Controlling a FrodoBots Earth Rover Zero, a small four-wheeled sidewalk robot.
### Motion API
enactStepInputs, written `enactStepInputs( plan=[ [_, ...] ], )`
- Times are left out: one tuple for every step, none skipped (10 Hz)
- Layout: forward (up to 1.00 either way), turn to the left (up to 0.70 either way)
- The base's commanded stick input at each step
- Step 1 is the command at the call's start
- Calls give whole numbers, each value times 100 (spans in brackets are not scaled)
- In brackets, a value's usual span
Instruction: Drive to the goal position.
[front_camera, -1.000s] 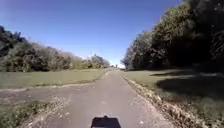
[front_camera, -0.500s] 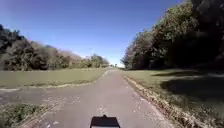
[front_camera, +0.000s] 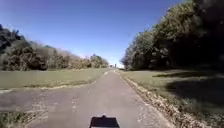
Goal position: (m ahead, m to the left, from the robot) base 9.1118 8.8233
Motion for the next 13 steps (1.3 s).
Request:
enactStepInputs(
  plan=[
    [50, 27],
    [50, 27],
    [50, 27],
    [50, 0],
    [50, 0],
    [50, 0],
    [50, 0],
    [50, 0],
    [50, 0],
    [50, 9],
    [50, 25],
    [50, 27],
    [50, 18]
  ],
)
